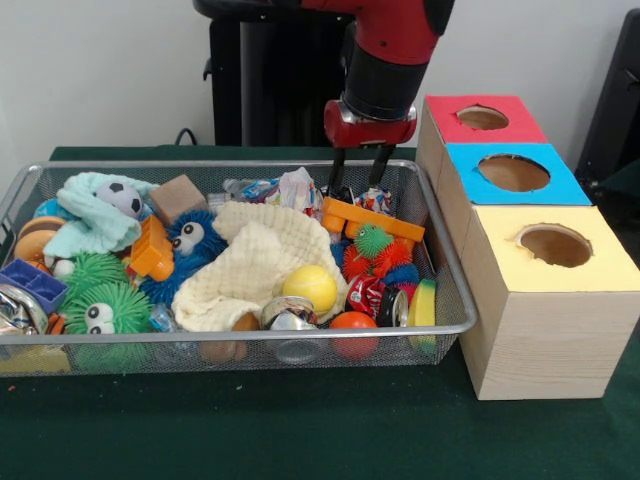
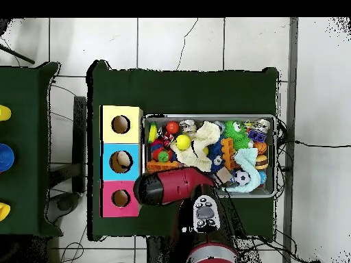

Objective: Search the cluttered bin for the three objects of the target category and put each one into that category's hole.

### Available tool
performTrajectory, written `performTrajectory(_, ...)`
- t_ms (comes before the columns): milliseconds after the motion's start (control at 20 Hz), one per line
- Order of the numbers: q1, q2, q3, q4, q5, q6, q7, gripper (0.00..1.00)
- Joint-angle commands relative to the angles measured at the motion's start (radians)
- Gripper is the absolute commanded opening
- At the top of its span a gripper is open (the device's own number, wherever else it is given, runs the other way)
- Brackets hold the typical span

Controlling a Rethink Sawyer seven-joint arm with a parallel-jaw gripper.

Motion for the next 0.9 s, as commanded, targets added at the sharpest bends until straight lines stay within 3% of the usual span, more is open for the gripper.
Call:
performTrajectory(50, 0.023, 0.041, -0.015, 0.050, 0.068, -0.064, 0.267, 1.00)
performTrajectory(700, 0.086, 0.070, -0.036, 0.057, 0.138, -0.102, 0.276, 1.00)
performTrajectory(900, 0.065, 0.049, -0.044, 0.059, 0.140, -0.078, 0.236, 1.00)
